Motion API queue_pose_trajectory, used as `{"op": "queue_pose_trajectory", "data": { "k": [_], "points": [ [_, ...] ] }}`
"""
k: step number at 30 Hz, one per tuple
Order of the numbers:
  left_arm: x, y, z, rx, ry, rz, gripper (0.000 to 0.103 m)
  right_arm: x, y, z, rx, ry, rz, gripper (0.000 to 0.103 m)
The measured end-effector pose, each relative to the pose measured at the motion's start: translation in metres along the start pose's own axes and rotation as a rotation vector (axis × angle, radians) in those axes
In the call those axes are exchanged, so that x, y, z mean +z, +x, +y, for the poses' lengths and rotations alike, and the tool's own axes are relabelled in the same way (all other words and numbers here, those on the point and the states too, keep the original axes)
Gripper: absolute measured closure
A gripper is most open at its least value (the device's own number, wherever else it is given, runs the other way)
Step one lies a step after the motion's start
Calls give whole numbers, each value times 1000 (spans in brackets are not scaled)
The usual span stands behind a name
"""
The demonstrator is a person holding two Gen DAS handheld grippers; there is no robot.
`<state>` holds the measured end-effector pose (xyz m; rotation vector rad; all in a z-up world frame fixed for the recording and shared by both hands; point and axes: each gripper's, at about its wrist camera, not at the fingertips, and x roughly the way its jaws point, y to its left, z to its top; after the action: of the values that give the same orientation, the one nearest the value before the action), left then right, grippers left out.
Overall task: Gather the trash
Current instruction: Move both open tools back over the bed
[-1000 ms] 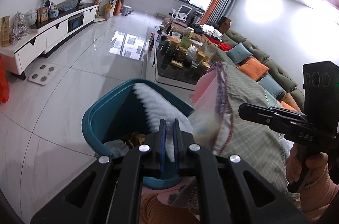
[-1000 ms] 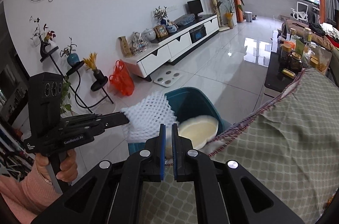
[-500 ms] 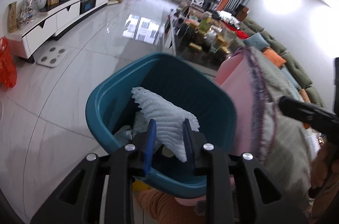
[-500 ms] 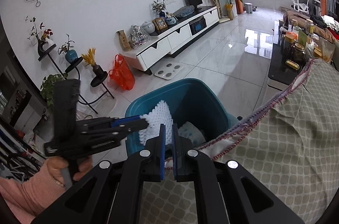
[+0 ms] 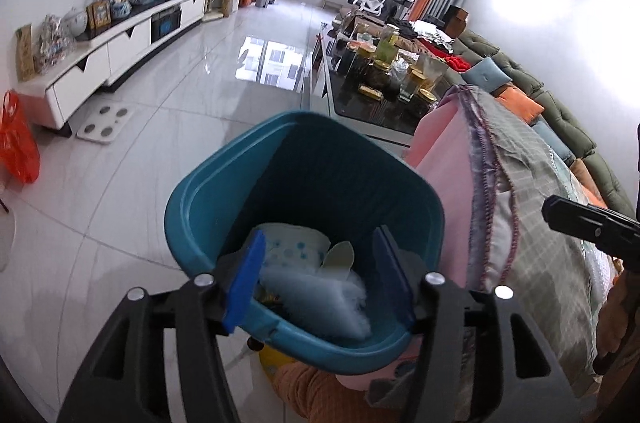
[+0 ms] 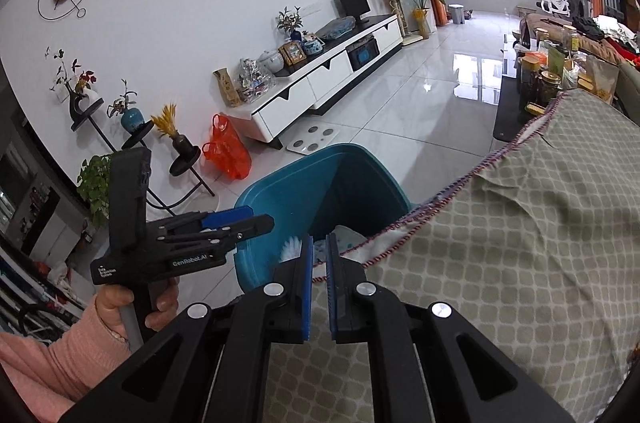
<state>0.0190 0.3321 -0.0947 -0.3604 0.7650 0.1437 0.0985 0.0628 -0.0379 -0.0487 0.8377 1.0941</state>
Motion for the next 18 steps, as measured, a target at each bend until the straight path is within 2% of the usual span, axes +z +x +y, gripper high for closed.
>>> {"op": "queue_pose_trajectory", "data": {
  "k": [2, 8, 10, 12, 16, 18],
  "points": [
    [4, -1, -6, 31, 24, -11, 44, -2, -2, -2, -2, 3, -3, 95],
    [8, -19, -22, -36, 51, -60, 43, -7, -17, -6, 3, 17, -28, 95],
    [8, -27, -33, -72, 70, -75, 43, -11, -27, -9, -1, 25, -48, 90],
    [8, -35, -46, -108, 96, -91, 43, -15, -38, -12, -9, 30, -67, 81],
    [3, -47, -76, -190, 157, -114, 42, -24, -63, -20, -41, 44, -105, 80],
    [0, -51, -94, -236, 195, -118, 42, -31, -81, -28, -71, 60, -134, 73]
  ]
}}
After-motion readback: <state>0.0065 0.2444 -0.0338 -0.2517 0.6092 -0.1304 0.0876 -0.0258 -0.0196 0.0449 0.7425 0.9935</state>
